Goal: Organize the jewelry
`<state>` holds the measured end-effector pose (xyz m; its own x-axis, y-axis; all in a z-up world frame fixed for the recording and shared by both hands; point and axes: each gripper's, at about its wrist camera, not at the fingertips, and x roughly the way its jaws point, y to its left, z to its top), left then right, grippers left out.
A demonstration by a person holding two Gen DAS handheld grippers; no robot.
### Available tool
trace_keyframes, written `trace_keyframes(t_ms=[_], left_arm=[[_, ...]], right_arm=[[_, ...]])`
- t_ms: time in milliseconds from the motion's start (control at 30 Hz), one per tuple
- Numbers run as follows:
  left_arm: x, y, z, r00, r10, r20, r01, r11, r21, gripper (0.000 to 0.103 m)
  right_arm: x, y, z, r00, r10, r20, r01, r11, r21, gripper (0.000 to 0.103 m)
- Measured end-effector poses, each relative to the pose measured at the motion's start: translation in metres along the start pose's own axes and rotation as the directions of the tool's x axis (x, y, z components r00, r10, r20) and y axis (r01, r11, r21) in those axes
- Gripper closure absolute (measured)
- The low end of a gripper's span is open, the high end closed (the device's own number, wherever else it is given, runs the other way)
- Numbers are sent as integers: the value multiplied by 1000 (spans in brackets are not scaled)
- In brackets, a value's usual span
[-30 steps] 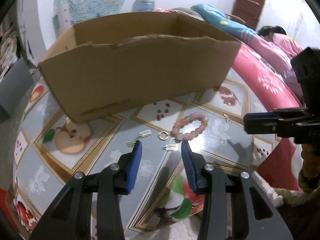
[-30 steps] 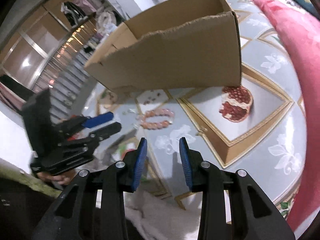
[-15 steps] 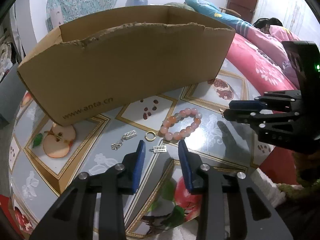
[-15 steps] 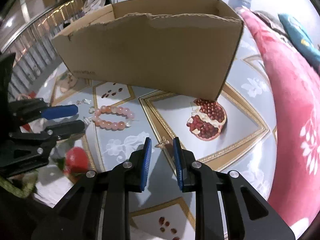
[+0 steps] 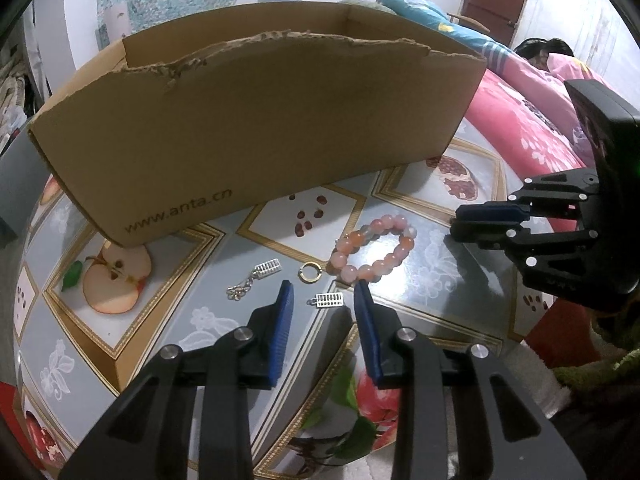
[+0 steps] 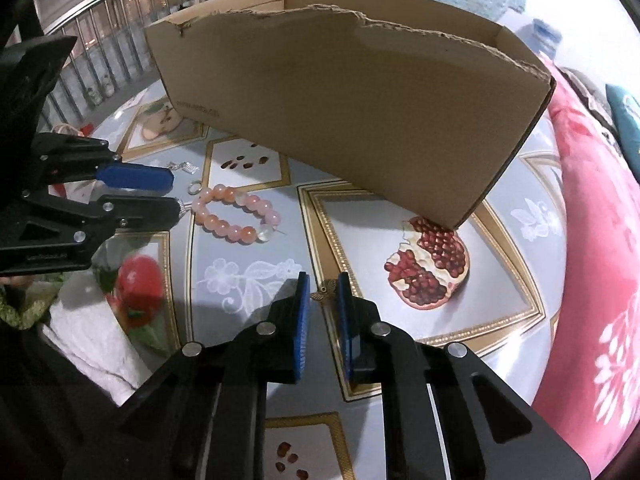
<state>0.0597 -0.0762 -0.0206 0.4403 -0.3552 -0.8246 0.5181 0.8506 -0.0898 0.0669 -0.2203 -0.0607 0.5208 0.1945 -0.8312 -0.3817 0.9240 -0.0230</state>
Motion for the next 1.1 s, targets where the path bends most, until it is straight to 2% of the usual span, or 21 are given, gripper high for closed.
trace_keyframes(t_ms=[533, 867, 933, 1000, 1100], left_arm=[[-4, -2, -1, 1000, 23, 1, -23, 1000, 16, 73], [7, -9, 3, 998, 51, -34, -50, 997, 52, 73], [11, -10, 4, 997, 69, -38, -67, 996, 62, 79], [13, -11, 4, 996, 83, -33, -80, 994, 76, 89], [14, -13, 5, 995, 89, -35, -85, 992, 96, 89]], right_arm=[[-23, -21, -7, 996, 79, 47, -85, 988, 131, 93], [-27, -22, -7, 990, 115, 81, -128, 975, 180, 93], [-28, -23, -8, 989, 119, 84, -133, 974, 186, 93], [-28, -22, -7, 989, 122, 89, -137, 972, 190, 93], [-29, -24, -8, 987, 127, 95, -143, 970, 195, 93]])
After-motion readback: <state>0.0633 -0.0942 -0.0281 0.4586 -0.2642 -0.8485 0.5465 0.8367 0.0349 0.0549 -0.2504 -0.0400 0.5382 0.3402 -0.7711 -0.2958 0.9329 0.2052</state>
